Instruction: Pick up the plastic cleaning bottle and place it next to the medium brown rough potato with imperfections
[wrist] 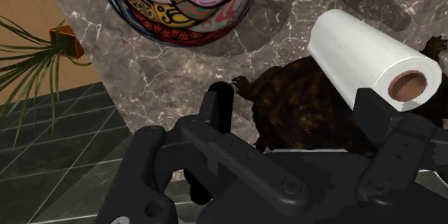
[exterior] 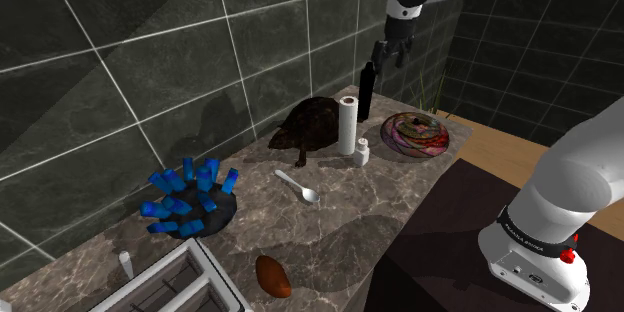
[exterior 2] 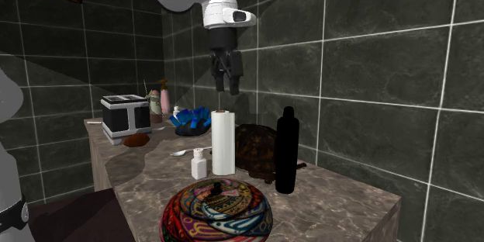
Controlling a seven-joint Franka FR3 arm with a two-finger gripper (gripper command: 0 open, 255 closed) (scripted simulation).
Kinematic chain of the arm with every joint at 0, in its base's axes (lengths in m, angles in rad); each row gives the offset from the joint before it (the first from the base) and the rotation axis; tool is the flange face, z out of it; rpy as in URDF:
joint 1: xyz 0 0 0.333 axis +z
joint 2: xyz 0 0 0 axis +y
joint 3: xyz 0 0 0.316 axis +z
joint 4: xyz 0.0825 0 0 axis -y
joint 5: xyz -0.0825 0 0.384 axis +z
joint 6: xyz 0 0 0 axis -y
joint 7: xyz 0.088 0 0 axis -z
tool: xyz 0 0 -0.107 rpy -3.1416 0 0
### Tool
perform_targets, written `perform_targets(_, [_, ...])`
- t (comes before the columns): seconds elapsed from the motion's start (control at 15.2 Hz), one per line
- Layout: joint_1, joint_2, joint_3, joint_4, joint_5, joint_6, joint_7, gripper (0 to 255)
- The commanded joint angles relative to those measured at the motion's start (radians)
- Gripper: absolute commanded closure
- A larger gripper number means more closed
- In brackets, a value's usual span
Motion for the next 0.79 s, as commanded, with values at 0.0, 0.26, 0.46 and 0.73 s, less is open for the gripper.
perform_targets(0.0, [-0.011,0.067,-0.012,0.044,0.003,0.035,0.006,0])
perform_targets(0.26, [-0.03,0.204,-0.033,0.146,0.017,0.088,0.019,0])
perform_targets(0.46, [-0.045,0.306,-0.048,0.233,0.033,0.116,0.027,0])
perform_targets(0.73, [-0.058,0.397,-0.06,0.308,0.049,0.144,0.032,0])
